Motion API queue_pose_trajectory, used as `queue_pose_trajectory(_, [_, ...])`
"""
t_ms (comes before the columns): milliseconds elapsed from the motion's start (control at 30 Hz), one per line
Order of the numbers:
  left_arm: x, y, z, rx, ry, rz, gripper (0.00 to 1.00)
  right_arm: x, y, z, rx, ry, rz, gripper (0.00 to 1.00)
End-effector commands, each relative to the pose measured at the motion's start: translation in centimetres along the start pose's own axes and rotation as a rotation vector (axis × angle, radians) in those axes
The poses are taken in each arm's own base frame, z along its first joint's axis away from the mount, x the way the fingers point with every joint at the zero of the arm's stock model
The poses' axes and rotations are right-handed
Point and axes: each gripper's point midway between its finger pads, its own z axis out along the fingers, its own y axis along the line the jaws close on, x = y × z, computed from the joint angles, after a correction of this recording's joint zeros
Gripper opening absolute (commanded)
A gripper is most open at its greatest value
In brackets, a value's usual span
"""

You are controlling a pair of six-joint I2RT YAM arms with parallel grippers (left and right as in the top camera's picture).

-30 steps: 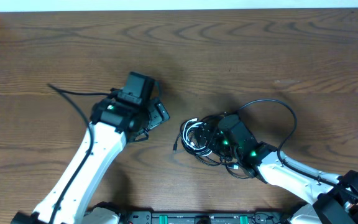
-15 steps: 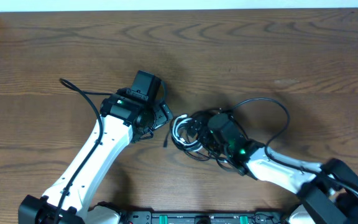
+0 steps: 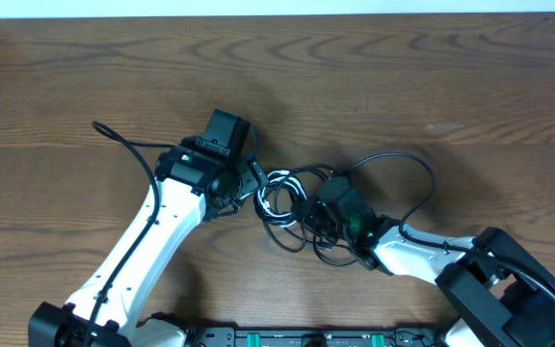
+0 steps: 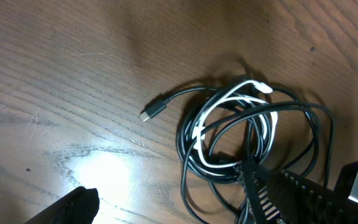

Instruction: Untangle cables

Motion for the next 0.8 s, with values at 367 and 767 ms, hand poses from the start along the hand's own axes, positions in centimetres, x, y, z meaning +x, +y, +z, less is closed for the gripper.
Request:
queue_pose_trajectory(367, [-0.2,0.1,0.0,-0.011,-0.010,-0.004,0.90,0.1,-0.1,-4.8,0.015,0.015,-0.338,0.01])
queue_pose_trajectory(767, [-0.3,-0.1,0.0,-0.002,-0.015,-0.003,0.90,-0.2,1.5,-9.9,-0.006,-0.056,-0.532,0.01])
